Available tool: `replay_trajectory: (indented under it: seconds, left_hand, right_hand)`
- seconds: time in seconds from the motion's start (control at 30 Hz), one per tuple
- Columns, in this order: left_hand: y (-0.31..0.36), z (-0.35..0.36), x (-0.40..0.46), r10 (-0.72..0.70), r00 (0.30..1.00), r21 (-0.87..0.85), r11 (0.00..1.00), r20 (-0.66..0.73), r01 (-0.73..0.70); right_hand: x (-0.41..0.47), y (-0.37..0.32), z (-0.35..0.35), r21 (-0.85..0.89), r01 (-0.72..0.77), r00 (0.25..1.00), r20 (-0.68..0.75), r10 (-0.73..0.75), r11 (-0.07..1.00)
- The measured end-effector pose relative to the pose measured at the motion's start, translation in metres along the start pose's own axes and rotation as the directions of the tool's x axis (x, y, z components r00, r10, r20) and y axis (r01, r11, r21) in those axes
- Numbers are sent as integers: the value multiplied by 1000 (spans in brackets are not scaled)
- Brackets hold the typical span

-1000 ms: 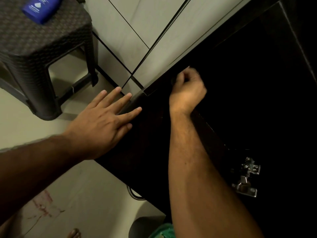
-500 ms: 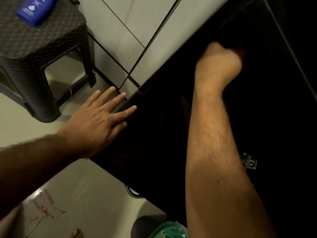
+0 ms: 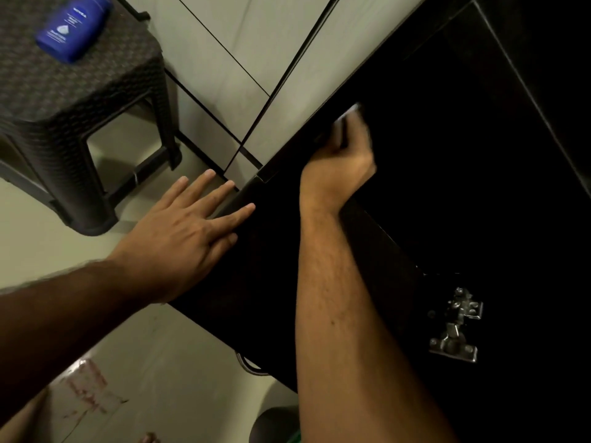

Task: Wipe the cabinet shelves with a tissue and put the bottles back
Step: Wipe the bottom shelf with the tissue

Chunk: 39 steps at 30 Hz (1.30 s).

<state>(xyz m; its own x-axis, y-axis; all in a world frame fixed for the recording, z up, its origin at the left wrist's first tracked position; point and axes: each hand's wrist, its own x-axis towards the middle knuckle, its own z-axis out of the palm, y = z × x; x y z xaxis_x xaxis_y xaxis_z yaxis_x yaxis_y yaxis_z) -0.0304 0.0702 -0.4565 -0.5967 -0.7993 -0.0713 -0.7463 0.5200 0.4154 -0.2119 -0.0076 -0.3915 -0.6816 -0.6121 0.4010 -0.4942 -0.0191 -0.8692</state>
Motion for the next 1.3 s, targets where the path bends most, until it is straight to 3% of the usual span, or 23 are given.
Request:
replay_trajectory:
  seconds: [0.03,0.1,0.17,0.23,0.33,0.43,0.53,0.63,0.73,0.8,0.9,1.0,1.17,1.3]
  left_hand:
    - [1,0,0,-3,1000,-2,1000,4,3]
    - [3,-1,1,-11,1000,-12,1000,0,11]
    - [4,-2,1,-13,1000,-4,1000,-4,13]
    - [5,-2,1,-12,1000,10,1000,-1,12]
    - [6,-1,0,4,1000,-3,1000,-16,-4]
    - [2,3,2,27,998,1,1000,-54,-27]
    - [-2,12,5,45,994,51,998,-100,-40]
    - [0,18,7,101,972,106,991,-210,-80]
    - [6,15,5,188,965,179,972,-185,-155]
    - [17,13,1,202,964,166,971,-172,-174]
    - [42,12,-7,219,959,96,974,-180,-204]
    - [64,10,-17,224,964,83,973,-144,-214]
    - [83,3,-30,159,986,76,985,-42,-156]
    - [88,-3,-41,163,986,52,986,-33,-161]
  right_hand:
    - [-5,6,0,63,-108,992,70,104,992]
    - [-19,14,-2,33,-286,946,168,277,958]
    - [-11,20,-6,45,-366,912,216,349,929]
    - [5,19,-11,-32,-351,901,261,346,936]
    - [16,25,-19,-516,-47,872,397,287,855]
    - [13,34,-44,-590,185,883,451,131,786]
    - [14,50,-82,-689,380,862,505,33,617]
    - [21,63,-119,-815,377,868,476,138,439]
    - [32,70,-152,-900,264,900,360,247,348]
    - [41,72,-173,-944,247,884,312,347,219]
    - [51,72,-197,-951,309,840,269,471,-8]
    - [53,73,-204,-865,463,780,295,552,-193]
    - [42,68,-201,-750,607,713,370,595,-261]
    - [45,50,-219,-766,600,738,420,529,-229]
